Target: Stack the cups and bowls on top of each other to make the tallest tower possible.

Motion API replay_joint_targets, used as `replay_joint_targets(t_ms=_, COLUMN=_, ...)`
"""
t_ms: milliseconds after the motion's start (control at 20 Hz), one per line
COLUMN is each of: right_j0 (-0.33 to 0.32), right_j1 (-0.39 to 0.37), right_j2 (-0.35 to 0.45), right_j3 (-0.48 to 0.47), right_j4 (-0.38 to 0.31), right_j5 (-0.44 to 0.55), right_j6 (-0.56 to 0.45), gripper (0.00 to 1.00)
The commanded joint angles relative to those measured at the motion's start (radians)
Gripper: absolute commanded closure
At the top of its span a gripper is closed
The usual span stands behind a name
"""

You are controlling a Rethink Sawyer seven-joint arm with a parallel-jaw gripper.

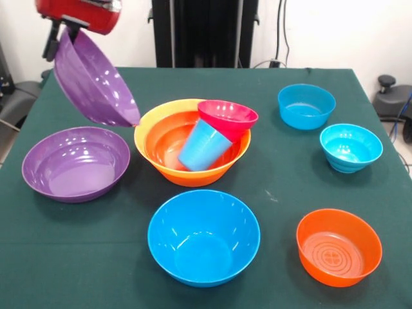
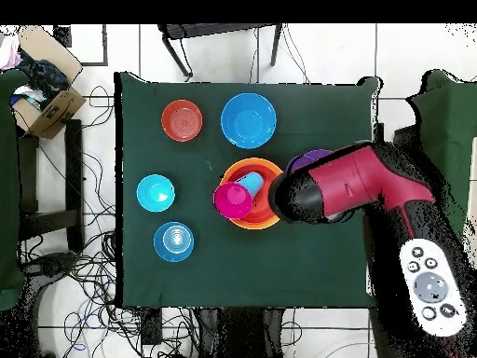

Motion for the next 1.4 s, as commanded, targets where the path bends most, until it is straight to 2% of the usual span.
replay_joint_targets(t_ms=50, right_j0=0.129, right_j1=0.046, right_j2=-0.117, right_j3=-0.02, right_j4=-0.072, right_j5=0.074, right_j6=0.149, gripper=1.0)
replay_joint_targets(t_ms=450, right_j0=0.211, right_j1=0.026, right_j2=-0.214, right_j3=-0.023, right_j4=-0.042, right_j5=0.093, right_j6=0.164, gripper=1.0)
replay_joint_targets(t_ms=600, right_j0=0.246, right_j1=0.012, right_j2=-0.257, right_j3=-0.034, right_j4=-0.055, right_j5=0.111, right_j6=0.164, gripper=1.0)
replay_joint_targets(t_ms=1000, right_j0=0.335, right_j1=0.036, right_j2=-0.351, right_j3=-0.096, right_j4=-0.111, right_j5=0.102, right_j6=0.205, gripper=1.0)
replay_joint_targets(t_ms=1200, right_j0=0.398, right_j1=0.065, right_j2=-0.393, right_j3=-0.128, right_j4=-0.139, right_j5=0.093, right_j6=0.273, gripper=1.0)
replay_joint_targets(t_ms=1400, right_j0=0.483, right_j1=0.12, right_j2=-0.431, right_j3=-0.176, right_j4=-0.129, right_j5=0.1, right_j6=0.403, gripper=1.0)
